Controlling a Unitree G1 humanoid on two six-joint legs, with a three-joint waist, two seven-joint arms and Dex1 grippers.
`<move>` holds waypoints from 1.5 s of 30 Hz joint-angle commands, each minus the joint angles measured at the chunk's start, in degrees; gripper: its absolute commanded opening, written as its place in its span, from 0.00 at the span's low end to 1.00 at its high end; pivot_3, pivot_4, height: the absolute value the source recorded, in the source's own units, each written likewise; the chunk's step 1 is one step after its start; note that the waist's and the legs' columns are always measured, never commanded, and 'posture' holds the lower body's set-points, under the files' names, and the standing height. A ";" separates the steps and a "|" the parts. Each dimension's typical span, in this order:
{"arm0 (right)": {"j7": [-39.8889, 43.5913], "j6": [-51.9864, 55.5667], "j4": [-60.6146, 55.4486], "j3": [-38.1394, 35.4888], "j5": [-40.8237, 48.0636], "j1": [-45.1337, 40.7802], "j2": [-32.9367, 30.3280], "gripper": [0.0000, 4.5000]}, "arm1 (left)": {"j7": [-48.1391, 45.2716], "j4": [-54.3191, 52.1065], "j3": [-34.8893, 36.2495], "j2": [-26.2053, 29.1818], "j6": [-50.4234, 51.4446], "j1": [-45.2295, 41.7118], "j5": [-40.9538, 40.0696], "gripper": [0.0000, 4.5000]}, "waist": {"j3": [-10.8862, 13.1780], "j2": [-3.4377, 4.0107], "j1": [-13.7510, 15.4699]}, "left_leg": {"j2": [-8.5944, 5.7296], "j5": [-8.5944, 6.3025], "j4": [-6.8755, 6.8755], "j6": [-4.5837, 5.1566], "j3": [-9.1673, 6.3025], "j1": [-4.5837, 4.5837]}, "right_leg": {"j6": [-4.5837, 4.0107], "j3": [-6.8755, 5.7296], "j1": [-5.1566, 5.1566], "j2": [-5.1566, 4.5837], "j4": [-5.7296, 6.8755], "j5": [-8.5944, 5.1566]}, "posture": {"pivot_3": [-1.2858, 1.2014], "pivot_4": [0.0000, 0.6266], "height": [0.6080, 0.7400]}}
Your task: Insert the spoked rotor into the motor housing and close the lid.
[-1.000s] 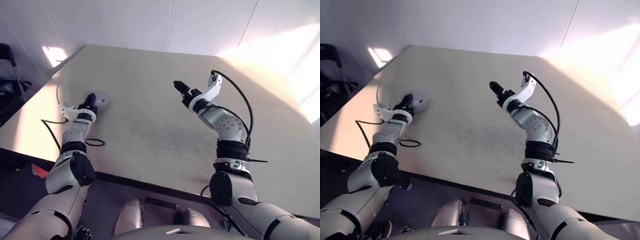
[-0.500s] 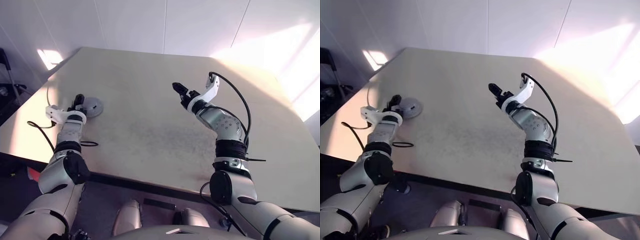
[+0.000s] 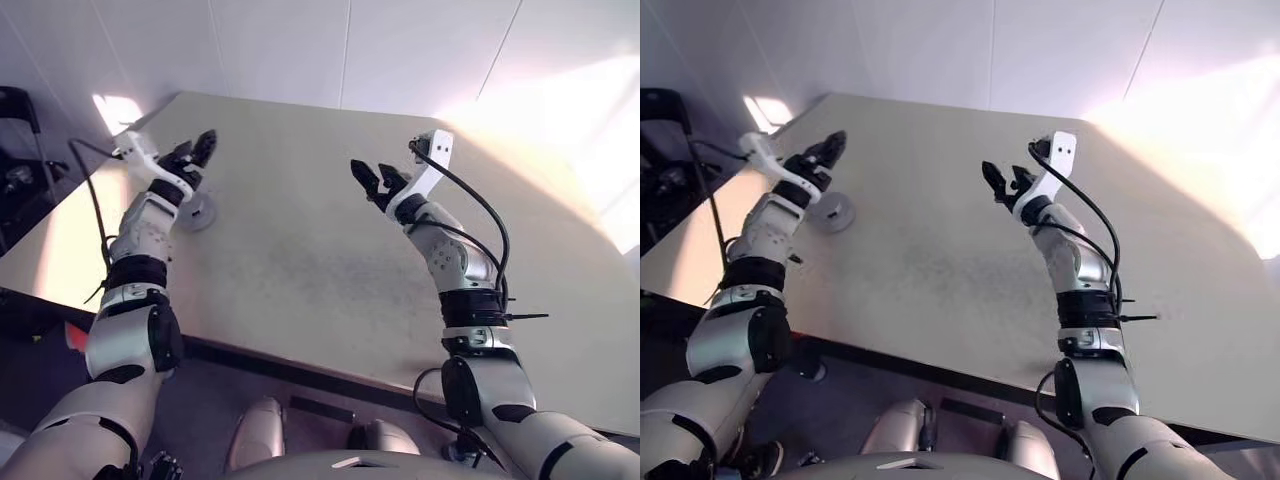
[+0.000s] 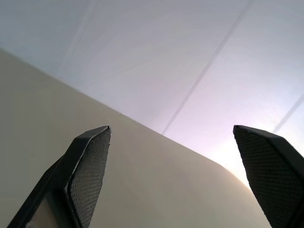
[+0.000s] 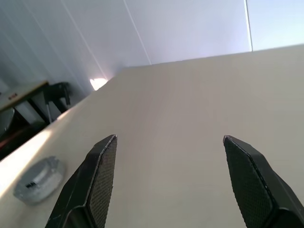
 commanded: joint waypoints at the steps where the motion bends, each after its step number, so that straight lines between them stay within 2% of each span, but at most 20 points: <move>1: 6.42 -3.91 -2.74 1.03 -3.45 1.12 -6.25 0.89 | -5.70 -8.83 -8.95 -2.19 1.88 3.08 4.71 0.97 | 0.00 0.00 -0.08 | 0.01 0.00 0.02 0.01 0.00 0.00 | -0.04 0.00 0.00 0.00 0.01 0.00 | 0.52 0.00 1.00; 5: 19.69 -6.44 -4.37 6.75 -8.71 7.59 -17.97 0.89 | -10.91 -14.11 -23.02 -4.69 0.95 9.15 13.95 0.97 | 0.00 0.01 0.12 | 0.03 -0.17 0.25 0.31 -0.01 0.02 | -0.04 0.00 0.09 0.02 0.03 0.01 | 0.52 0.00 1.00; 9: 27.57 -8.37 -6.81 9.35 -11.01 14.24 -24.98 0.89 | -12.33 -15.13 -26.12 -4.69 0.00 11.57 16.49 0.97 | 0.00 0.01 -0.40 | 0.09 -0.40 0.55 0.71 0.00 -0.13 | -0.01 0.00 0.05 0.05 0.00 0.01 | 0.52 0.00 1.00; 11: 29.27 -8.52 -7.59 9.76 -11.76 16.38 -26.54 0.89 | -12.22 -14.87 -26.54 -4.71 -0.94 11.97 17.51 0.97 | 0.00 0.03 -0.58 | 0.11 -0.52 0.57 0.92 0.00 -0.15 | -0.20 -0.01 0.02 0.06 0.02 -0.10 | 0.52 0.00 1.00; 14: 28.91 -8.60 -7.46 9.85 -13.18 17.50 -26.52 0.89 | -11.71 -14.35 -26.38 -5.19 -1.65 12.02 18.16 0.97 | -0.05 0.11 -0.92 | 0.11 -0.52 0.60 0.94 0.00 0.02 | -0.26 -0.01 0.19 0.06 0.03 -0.13 | 0.52 0.00 1.00; 20: 27.21 -8.59 -6.71 10.09 -15.03 16.12 -23.91 0.89 | -10.70 -14.22 -26.02 -6.40 -1.84 11.70 18.83 0.97 | -0.05 0.12 -1.19 | 0.11 -0.59 0.64 1.05 0.00 0.84 | -0.28 -0.01 1.14 0.05 -0.17 -0.14 | 0.52 0.00 1.00; 45: 25.56 -9.66 -2.85 10.38 -18.34 12.49 -20.90 0.89 | -9.16 -13.48 -25.03 -8.05 -1.89 11.65 18.90 0.97 | -0.05 0.12 -1.28 | 0.11 -0.62 0.64 1.11 0.01 0.76 | -0.29 -0.01 1.07 0.05 -0.15 -0.14 | 0.52 0.00 1.00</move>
